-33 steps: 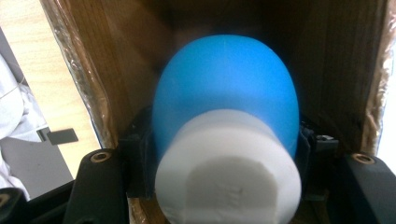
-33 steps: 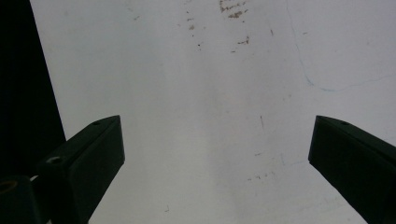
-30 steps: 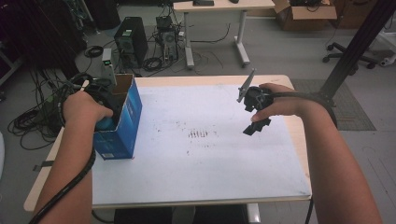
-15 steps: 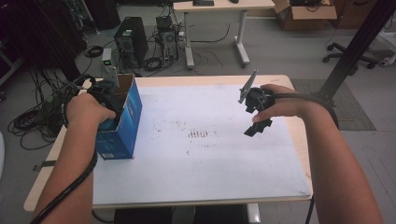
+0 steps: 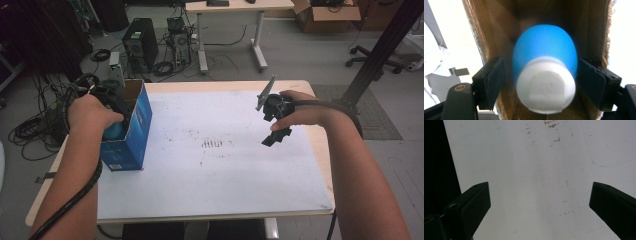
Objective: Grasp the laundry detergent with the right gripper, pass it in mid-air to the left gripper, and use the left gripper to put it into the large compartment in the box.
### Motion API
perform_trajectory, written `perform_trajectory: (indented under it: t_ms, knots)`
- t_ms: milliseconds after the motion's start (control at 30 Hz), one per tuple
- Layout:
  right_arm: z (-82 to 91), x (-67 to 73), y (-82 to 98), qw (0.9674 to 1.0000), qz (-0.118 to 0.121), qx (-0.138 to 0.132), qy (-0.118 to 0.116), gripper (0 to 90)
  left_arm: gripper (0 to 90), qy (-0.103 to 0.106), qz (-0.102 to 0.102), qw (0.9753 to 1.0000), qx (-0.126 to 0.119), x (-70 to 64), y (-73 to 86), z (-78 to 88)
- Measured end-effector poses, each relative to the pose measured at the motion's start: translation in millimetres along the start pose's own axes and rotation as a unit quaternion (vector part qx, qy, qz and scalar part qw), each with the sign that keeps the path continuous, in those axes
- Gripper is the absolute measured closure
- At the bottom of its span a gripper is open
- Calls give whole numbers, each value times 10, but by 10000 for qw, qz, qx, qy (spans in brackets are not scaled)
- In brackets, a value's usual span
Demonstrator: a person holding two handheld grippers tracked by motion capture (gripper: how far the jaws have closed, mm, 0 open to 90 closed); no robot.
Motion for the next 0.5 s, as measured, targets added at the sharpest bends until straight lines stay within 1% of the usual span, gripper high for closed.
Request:
perform_trajectory:
  t_ms: [100,167,200,233,267,300,333,400,500]
  knots:
    - [-6,6,8,10000,-27,-2,-8,35,201,8,-26,10000,-29,0,13,34]
    - [-8,8,9,10000,-19,-14,-3,35,159,35,-42,10000,-29,0,23,63]
    - [-8,7,10,10000,-1,-9,4,36,142,20,-53,10000,-76,-1,25,83]
    - [-9,7,11,10000,-3,-3,12,34,125,-46,-104,9999,-99,6,29,111]
    - [-9,7,11,10000,-3,-3,12,34,99,-46,-104,9999,-99,6,29,111]
    - [-11,9,13,10000,-6,25,9,36,87,-93,-114,9998,-109,8,33,127]
    - [-14,12,11,10000,-3,9,6,35,83,-143,-177,9996,-139,13,42,164]
    - [-12,16,8,10000,-13,10,1,35,70,-137,-195,9996,-154,11,47,179]
    - [-11,27,-1,10000,22,-11,-5,35,58,-122,-288,9994,-170,-11,69,240]
Point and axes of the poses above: each handheld gripper's, and its own axes: z roughly backward along the jaws, y roughly out of its underside, x roughly to its left, the point moved 7 cm from there along -z, roughly forward along the jaws, and after that the axes turned 9 degrees about y, right-handed, at the moved point
